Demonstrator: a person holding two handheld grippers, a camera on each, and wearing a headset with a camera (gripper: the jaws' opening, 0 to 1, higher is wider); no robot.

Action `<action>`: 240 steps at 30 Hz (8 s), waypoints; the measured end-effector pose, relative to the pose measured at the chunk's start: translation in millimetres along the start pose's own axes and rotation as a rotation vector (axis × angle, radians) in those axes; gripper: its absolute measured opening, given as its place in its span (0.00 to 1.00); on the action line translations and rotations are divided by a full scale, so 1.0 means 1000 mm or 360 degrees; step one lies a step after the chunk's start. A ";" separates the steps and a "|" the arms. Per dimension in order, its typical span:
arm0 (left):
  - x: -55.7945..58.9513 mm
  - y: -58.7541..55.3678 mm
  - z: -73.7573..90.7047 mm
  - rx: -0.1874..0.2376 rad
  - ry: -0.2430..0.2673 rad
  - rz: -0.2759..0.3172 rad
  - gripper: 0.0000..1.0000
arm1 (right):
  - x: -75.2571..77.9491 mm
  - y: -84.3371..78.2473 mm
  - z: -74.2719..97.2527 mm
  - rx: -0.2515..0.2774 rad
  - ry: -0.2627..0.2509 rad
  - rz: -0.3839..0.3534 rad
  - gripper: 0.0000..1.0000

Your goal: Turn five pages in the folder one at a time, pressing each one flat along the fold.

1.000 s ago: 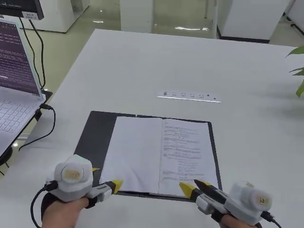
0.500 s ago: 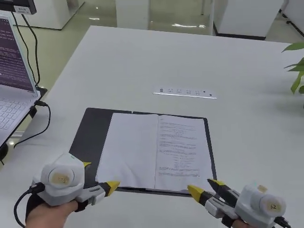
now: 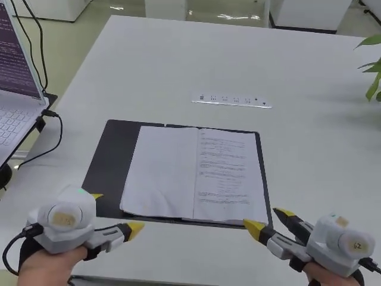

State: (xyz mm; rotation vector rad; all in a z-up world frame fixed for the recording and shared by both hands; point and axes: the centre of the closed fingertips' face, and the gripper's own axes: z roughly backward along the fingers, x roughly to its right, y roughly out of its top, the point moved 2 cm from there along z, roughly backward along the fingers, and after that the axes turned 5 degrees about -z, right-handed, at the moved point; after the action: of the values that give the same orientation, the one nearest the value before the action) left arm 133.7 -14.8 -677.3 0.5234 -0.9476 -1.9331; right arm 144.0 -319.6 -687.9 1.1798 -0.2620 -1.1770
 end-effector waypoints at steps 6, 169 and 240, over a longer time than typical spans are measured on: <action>0.011 -0.001 -0.002 0.0008 -0.0030 -0.0002 0.68 | 0.008 -0.004 0.007 0.0001 -0.0057 -0.0048 0.60; 0.139 0.054 -0.155 -0.0122 -0.0456 -0.0158 0.60 | 0.030 0.027 -0.070 0.0110 0.0259 -0.0604 0.00; -0.007 0.027 -0.021 0.0072 0.0108 0.0151 0.66 | -0.149 0.055 -0.188 -0.0064 0.0755 -0.0597 0.00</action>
State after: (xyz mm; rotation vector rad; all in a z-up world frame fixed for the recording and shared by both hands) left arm 165.6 -25.8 -669.3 0.5566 -0.9574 -1.8018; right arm 243.0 -94.9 -665.1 1.4718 0.3541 -1.1721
